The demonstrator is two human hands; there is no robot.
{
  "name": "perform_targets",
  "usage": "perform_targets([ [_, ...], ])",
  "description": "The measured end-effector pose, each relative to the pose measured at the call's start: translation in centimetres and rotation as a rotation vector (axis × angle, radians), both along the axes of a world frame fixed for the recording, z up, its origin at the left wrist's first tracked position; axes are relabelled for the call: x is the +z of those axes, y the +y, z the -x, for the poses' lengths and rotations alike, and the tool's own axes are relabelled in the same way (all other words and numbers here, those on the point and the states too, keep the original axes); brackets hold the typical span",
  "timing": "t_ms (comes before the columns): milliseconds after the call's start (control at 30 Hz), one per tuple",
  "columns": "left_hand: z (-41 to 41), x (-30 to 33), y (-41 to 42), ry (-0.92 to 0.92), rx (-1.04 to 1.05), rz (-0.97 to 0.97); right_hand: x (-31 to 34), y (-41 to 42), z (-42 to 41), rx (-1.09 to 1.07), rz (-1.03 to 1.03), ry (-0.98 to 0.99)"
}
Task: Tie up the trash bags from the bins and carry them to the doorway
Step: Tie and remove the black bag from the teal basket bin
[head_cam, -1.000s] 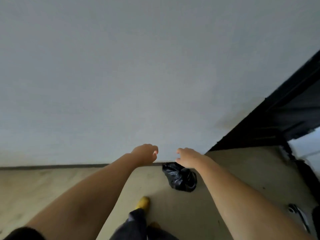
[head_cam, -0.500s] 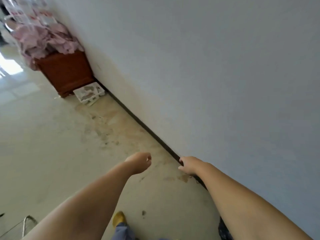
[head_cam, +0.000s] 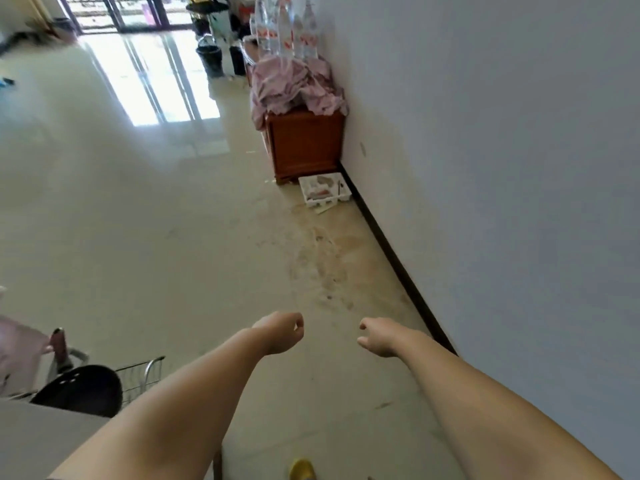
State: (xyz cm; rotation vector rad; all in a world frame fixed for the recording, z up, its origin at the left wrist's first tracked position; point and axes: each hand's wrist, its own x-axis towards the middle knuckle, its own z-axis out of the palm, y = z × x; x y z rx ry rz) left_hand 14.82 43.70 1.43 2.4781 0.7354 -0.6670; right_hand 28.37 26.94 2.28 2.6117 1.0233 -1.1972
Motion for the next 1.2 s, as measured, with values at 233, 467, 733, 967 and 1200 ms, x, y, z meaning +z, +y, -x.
perform_targets([
  [233,2.7,-1.3,10.7,-0.017,0.210,0.010,-0.3,13.9,-0.2,0.222,0.035,-0.026],
  [467,-1.6,-2.4,22.5,-0.031,0.299,0.021,-2.0,27.5,-4.8,0.342,0.027,-0.020],
  [733,-10.1,-2.2,39.2,-0.028,0.416,0.045,-1.8,44.9,-16.1,0.388,0.048,-0.045],
  [967,-15.9,-2.2,53.0,-0.044,0.476,0.057,-1.6,59.9,-21.9,0.471,0.045,-0.054],
  [1200,-22.1,-2.8,71.3,-0.069,0.442,0.004,-2.6,77.4,-28.5,0.455,0.026,-0.049],
])
